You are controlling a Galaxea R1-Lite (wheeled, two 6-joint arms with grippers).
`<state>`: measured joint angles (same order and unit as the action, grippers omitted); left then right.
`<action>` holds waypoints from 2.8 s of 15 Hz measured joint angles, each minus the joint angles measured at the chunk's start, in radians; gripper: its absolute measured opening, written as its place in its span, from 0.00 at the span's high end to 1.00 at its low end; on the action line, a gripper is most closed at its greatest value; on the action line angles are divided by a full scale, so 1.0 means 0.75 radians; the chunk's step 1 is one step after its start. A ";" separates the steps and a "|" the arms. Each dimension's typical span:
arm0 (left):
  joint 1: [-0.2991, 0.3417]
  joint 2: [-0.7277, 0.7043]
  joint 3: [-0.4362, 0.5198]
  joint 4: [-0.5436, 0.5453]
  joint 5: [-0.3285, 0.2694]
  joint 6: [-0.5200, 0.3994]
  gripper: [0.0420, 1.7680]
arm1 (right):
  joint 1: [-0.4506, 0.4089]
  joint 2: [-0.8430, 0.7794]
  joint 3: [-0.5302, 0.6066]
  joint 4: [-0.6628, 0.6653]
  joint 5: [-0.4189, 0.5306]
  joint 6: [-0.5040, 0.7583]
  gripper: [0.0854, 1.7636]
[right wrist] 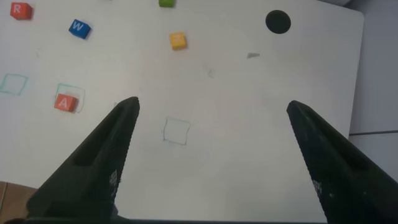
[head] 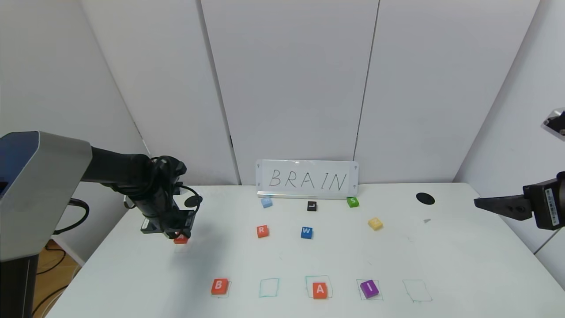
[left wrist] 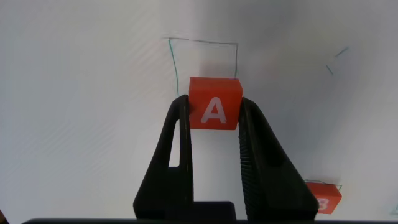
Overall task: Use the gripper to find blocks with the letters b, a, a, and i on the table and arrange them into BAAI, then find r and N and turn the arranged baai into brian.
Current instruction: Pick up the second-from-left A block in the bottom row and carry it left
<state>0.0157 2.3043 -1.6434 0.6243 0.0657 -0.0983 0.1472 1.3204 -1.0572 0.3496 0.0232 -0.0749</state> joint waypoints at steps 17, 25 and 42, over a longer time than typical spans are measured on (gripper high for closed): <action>0.035 0.123 -0.066 0.000 -0.001 0.025 0.74 | 0.038 0.010 0.017 -0.001 -0.009 0.003 0.03; 0.030 0.125 -0.063 0.063 -0.044 0.016 0.74 | 0.054 0.019 0.025 -0.002 -0.011 0.002 0.03; 0.024 0.126 -0.081 0.049 -0.031 0.021 0.74 | 0.074 0.019 0.034 -0.002 -0.011 0.002 0.03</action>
<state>0.0336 2.3985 -1.7040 0.6606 0.0428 -0.0826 0.2026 1.3349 -1.0319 0.3481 0.0147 -0.0734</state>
